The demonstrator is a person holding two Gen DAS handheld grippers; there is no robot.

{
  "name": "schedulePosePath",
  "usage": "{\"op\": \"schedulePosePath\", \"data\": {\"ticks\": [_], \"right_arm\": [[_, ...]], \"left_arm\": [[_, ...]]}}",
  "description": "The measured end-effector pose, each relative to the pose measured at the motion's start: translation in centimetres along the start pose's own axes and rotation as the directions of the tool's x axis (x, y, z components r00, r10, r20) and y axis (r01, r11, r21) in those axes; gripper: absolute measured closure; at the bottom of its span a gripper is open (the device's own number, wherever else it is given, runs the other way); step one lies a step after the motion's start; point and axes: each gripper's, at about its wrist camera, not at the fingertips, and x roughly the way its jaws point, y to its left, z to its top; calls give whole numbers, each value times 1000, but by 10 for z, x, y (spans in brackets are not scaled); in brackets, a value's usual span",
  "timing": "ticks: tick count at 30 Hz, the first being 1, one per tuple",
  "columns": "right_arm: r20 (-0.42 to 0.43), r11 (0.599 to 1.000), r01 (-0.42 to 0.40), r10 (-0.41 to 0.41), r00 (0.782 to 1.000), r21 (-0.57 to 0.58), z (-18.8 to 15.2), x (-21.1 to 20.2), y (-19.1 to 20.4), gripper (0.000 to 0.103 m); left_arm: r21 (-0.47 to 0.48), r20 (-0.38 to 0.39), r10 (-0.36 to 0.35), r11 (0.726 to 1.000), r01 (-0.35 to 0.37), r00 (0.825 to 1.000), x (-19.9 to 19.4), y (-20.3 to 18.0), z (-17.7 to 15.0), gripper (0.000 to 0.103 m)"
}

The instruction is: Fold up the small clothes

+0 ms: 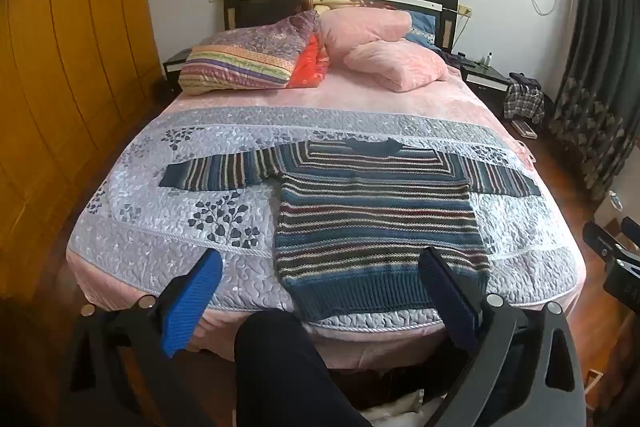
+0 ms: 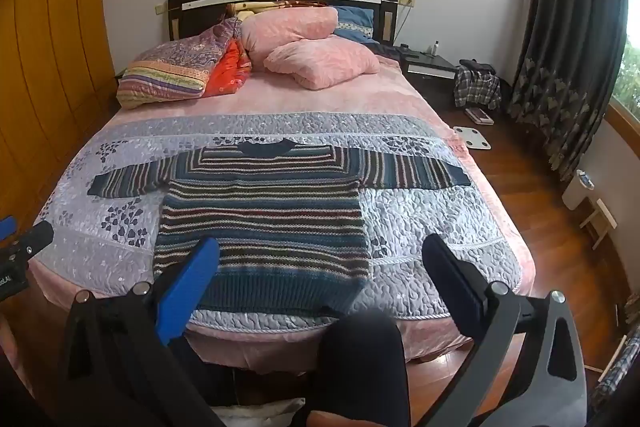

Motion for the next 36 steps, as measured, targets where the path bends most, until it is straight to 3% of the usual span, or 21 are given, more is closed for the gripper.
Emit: {"op": "schedulePosePath", "data": {"ticks": [36], "right_arm": [[-6, 1000, -3, 3, 1000, -5, 8, 1, 0, 3]], "left_arm": [[-11, 32, 0, 1000, 0, 999, -7, 6, 4, 4]]}}
